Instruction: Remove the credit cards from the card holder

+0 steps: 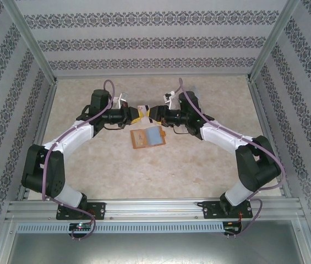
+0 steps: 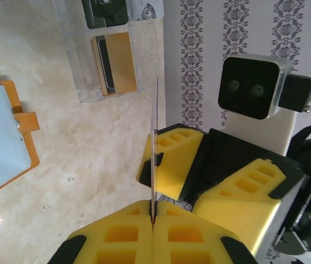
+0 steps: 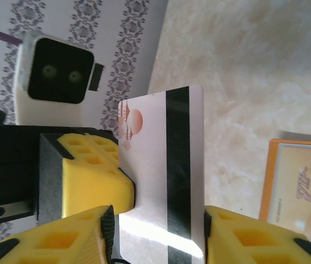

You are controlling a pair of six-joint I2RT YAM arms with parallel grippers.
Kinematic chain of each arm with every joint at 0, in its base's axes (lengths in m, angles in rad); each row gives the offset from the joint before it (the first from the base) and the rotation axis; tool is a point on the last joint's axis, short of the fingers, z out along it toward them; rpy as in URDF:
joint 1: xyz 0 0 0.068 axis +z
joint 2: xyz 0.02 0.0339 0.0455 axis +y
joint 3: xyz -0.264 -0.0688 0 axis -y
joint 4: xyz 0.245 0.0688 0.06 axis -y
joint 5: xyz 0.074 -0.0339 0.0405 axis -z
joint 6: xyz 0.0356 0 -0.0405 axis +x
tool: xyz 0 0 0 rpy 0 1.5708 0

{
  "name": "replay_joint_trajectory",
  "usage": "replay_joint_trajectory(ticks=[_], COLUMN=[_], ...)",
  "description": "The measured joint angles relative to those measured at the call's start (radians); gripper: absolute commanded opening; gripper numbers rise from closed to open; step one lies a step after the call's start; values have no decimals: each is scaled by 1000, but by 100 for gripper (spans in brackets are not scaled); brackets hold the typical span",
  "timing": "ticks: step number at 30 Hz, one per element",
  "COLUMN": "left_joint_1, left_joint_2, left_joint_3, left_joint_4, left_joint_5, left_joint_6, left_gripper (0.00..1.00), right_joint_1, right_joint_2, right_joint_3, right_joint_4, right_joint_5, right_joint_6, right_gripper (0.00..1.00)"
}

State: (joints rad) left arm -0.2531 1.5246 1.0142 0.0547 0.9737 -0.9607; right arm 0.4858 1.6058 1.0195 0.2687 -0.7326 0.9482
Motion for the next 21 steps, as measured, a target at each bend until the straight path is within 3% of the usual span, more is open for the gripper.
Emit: replay_joint_trajectory(ticks=[7, 9, 12, 15, 21], left_joint_1=[23, 24, 29, 45, 113], left_joint_2=[-33, -45, -58, -72, -126], left_joint_3=[-29, -29, -27, 2, 102], left_joint_4=[64, 70, 40, -95, -416], left_joint_5=[34, 39, 32, -10, -192], left_joint_6=[-32, -39, -20, 39, 225], left_gripper=[9, 21, 48, 74, 88], right_joint_1=[-11, -13, -12, -12, -39], right_joint_2=[0, 1, 1, 0, -24], right_joint_3=[-17, -18, -18, -18, 31], right_joint_4=[108, 133, 170, 148, -117], right_joint_5=[-42, -51, -66, -49, 100], right_joint_6=[78, 97, 103, 73, -121], right_gripper=[18, 11, 3, 0, 0])
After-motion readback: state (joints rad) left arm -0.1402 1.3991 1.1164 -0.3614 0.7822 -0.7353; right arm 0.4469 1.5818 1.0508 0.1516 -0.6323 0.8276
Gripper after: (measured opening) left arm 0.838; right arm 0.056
